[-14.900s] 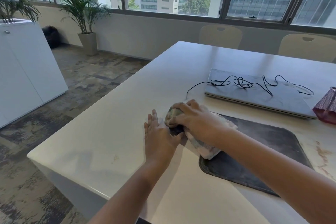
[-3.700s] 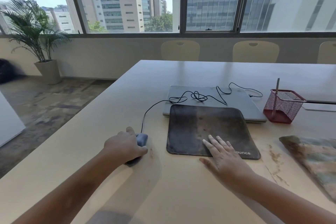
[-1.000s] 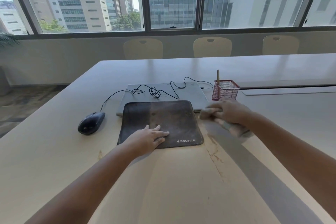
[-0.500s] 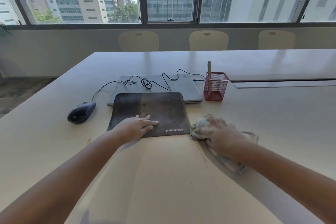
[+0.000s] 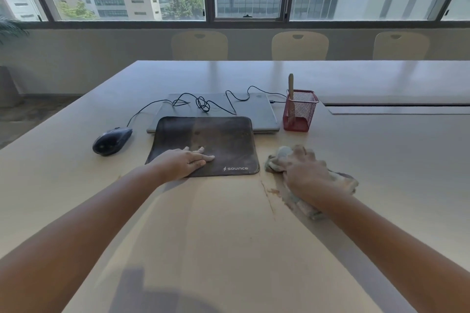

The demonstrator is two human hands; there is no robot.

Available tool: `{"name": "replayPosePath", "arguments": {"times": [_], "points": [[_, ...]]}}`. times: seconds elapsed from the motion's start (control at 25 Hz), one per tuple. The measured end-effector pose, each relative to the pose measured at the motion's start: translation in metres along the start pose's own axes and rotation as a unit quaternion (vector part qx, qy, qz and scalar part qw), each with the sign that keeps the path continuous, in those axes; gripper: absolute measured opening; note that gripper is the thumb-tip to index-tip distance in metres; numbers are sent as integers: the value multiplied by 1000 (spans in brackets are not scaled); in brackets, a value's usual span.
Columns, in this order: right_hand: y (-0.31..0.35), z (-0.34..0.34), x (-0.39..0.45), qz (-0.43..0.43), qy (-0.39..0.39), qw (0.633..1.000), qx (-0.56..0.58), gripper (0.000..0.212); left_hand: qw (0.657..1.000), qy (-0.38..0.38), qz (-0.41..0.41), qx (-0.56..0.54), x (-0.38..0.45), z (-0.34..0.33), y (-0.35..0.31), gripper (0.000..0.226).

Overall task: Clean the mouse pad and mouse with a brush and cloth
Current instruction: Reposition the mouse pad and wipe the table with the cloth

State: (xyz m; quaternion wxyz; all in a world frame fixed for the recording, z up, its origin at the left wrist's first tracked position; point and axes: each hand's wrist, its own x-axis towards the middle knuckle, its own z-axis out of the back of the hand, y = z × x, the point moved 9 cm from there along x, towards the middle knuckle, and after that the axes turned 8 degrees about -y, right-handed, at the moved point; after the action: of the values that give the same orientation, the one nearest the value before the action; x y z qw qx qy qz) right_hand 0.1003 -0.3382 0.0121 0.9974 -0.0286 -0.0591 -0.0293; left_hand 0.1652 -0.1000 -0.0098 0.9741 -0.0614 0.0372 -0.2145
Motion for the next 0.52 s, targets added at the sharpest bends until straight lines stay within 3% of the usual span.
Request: {"name": "replayPosePath", "arguments": {"times": [0.16,0.28,0.4,0.52], "points": [[22,5,-53,117,-46,987,100,38,1000,9,-2,9,-1,-3,-1,38],[-8,21,-20,65,-4,976,208,43,1000,8,-6,2,-2,-3,-3,38],[-22,19,24,-37,13,990,138,48,1000,5,-10,-6,-2,-3,-4,39],[2,1,35,-71,52,996,20,42,1000,-2,-10,-5,-3,-4,-2,39]]}}
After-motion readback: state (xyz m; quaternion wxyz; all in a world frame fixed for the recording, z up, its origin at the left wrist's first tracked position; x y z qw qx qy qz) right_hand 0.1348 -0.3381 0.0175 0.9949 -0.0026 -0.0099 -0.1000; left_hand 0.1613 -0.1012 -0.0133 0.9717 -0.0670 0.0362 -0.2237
